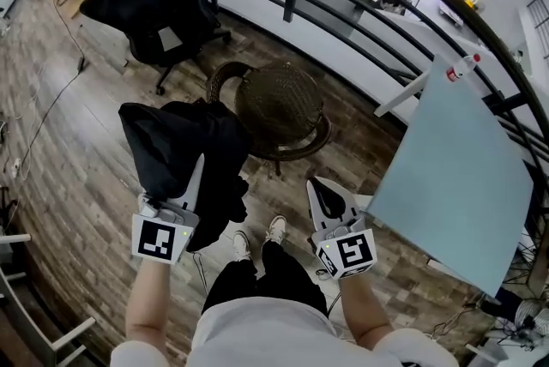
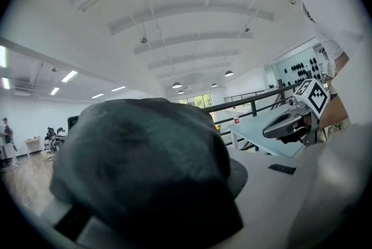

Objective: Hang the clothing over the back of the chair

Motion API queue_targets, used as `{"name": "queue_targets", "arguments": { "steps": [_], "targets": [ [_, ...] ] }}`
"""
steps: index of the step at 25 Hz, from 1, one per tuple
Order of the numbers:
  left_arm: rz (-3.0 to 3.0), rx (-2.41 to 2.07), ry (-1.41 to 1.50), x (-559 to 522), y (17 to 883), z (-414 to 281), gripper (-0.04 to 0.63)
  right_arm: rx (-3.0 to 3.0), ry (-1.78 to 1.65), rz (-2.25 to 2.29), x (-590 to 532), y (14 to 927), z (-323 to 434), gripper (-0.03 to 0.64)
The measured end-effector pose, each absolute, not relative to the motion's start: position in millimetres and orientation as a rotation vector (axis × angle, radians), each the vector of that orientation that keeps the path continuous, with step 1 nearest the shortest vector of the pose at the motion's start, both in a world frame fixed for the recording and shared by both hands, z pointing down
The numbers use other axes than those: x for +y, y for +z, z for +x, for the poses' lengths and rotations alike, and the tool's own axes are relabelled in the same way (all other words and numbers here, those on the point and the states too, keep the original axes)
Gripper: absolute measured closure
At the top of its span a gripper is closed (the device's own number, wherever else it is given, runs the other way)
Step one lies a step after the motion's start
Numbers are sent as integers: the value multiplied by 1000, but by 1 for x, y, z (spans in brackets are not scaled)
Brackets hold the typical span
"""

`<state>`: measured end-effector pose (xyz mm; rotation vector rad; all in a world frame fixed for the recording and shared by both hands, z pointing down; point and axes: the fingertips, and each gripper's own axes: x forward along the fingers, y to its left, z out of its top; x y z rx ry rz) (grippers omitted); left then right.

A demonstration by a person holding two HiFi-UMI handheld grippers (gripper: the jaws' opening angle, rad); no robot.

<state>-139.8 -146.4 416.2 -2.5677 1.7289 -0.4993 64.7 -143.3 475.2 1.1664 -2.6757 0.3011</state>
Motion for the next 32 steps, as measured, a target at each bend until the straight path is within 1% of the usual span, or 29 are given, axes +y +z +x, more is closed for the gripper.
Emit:
{"name": "queue_targets", "arguments": {
  "steps": [4,11,18,25,32],
  "targets": [
    [-2628,1689,-450,-182,431,-128,543,-2677,332,1131,-152,502,59,598],
    [-2633,1623,-534,-248,477,-107,543,-2669,378,1110,-167,548,67,598],
    [-2693,1511,-738,-298,547,-84,543,-2677,399,1112,-180,569,67,598],
    [-2687,1475,-822,-352,567,-71,543,-2654,412,1123,-195,586,82,598],
    [-2720,1508,-1031,-380,647,-69,537,-2645,457,1110,-205,606,80,598]
  ]
}}
